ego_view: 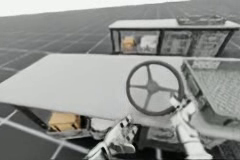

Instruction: Pick up and drop off the object

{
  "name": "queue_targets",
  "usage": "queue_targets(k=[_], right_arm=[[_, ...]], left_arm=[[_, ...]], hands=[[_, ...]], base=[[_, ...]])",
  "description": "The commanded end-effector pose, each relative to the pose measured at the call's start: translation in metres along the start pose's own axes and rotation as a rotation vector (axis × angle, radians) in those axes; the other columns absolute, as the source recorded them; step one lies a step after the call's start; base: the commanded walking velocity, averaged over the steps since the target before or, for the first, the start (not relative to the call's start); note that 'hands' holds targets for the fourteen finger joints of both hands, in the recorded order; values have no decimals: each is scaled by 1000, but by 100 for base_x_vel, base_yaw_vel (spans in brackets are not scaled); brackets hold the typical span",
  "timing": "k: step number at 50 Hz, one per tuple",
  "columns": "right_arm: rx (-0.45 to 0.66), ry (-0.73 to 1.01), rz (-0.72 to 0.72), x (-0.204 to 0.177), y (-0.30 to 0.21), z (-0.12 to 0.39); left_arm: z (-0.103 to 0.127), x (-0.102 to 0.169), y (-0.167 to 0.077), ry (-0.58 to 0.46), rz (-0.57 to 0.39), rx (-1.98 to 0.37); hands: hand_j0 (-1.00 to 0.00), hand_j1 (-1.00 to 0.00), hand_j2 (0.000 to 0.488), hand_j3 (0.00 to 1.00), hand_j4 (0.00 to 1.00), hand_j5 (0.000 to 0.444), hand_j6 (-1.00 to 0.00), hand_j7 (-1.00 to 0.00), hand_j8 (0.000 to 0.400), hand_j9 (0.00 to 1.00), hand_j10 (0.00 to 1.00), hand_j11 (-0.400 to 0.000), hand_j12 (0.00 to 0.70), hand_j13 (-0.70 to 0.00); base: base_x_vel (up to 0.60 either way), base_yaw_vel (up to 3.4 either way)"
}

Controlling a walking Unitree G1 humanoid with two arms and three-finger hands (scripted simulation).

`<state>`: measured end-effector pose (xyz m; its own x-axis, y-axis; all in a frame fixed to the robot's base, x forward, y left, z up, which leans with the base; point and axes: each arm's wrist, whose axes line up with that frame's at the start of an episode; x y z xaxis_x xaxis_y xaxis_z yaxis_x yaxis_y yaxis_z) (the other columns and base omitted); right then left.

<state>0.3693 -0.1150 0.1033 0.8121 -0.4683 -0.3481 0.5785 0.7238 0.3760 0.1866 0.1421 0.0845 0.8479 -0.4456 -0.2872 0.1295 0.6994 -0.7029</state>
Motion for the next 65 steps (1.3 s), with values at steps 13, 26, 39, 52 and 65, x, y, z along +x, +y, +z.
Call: queue_targets(k=[13, 26, 39, 52, 65], right_arm=[[-39, 9, 79, 156, 131, 34], [53, -337, 13, 199, 83, 278], [339, -637, -613, 62, -355, 439], [320, -494, -508, 113, -283, 395], [160, -284, -557, 176, -293, 343]], left_arm=[[97, 156, 4, -57, 48, -46], [91, 169, -78, -83, -44, 123], [5, 182, -216, 136, -368, 358], [29, 136, -182, 58, -197, 301], [12, 141, -169, 18, -126, 207]], hands=[[0, 0, 0, 1000, 1000, 0, 0, 0, 0, 1000, 1000, -400, 0, -700], [0, 0, 0, 1000, 1000, 0, 0, 0, 0, 1000, 1000, -400, 0, -700], [0, 0, 0, 1000, 1000, 0, 0, 0, 0, 1000, 1000, -400, 0, -700], [0, 0, 0, 1000, 1000, 0, 0, 0, 0, 1000, 1000, -400, 0, -700], [0, 0, 0, 0, 0, 0, 0, 0, 0, 0, 0, 0, 0, 0]], base=[[15, -27], [0, 18], [0, -26], [0, -51], [0, -10]])
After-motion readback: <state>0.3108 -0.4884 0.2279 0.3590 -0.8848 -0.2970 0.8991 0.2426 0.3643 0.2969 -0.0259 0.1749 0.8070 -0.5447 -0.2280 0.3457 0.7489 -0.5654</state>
